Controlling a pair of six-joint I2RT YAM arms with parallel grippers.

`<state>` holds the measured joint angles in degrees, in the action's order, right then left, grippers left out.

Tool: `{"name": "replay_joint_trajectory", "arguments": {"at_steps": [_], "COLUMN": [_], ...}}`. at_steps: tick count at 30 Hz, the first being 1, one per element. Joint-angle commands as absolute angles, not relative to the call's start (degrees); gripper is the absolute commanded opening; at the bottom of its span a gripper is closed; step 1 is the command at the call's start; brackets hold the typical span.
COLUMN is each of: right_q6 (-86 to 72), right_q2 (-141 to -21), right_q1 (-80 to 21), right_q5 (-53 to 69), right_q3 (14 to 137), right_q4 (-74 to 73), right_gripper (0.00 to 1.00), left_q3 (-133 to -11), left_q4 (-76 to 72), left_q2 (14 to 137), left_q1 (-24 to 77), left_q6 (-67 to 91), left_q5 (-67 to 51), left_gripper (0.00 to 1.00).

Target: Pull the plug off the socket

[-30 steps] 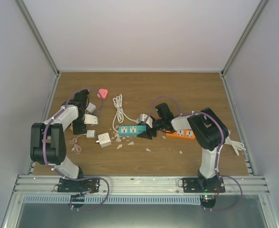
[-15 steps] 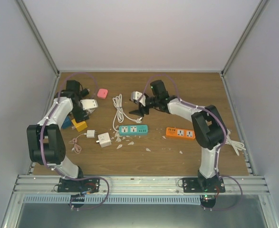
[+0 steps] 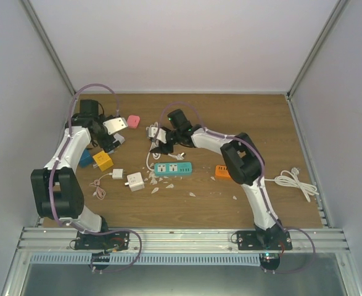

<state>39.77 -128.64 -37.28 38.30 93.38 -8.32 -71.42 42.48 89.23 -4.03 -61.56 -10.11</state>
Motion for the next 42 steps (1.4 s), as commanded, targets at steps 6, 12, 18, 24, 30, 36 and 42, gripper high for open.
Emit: {"name": "replay_joint_trajectory", "arguments": {"at_steps": [6, 12, 18, 24, 30, 36, 42], "right_q6": [38.96, 39.97, 40.07, 39.18, 46.5, 50.86, 52.88], "right_q2": [-139.16, -140.29, -140.26, -138.59, -137.52, -133.66, -127.7], "right_q1": [-38.62, -34.07, -26.25, -20.56, -15.25, -8.56, -0.51], "right_q5": [29.82, 24.2, 22.39, 20.24, 14.31, 13.16, 14.04], "right_q3": [105.52, 106.7, 106.72, 109.19, 107.41, 98.85, 87.54], "right_q4": [-12.22, -14.94, -19.06, -23.86, -30.19, -31.53, -29.62], "right_gripper": [0.55, 0.49, 0.45, 0.41, 0.36, 0.32, 0.3], "left_q3": [-66.62, -66.09, -66.65, -67.4, -67.49, -67.99, -68.27], "left_q4": [38.48, 38.19, 38.52, 38.99, 39.05, 38.91, 38.87], "left_q2": [85.3, 84.63, 85.29, 85.43, 85.43, 85.93, 86.22], "left_q1": [-4.28, -4.23, -4.14, -3.65, -3.34, -3.01, -1.64], "left_q6": [-59.93, -59.6, -59.15, -58.7, -58.78, -58.85, -58.97], "left_q5": [-13.03, -13.45, -13.82, -14.12, -13.64, -13.55, -13.24], "left_gripper": [0.99, 0.99, 0.99, 0.99, 0.99, 0.99, 0.99]}}
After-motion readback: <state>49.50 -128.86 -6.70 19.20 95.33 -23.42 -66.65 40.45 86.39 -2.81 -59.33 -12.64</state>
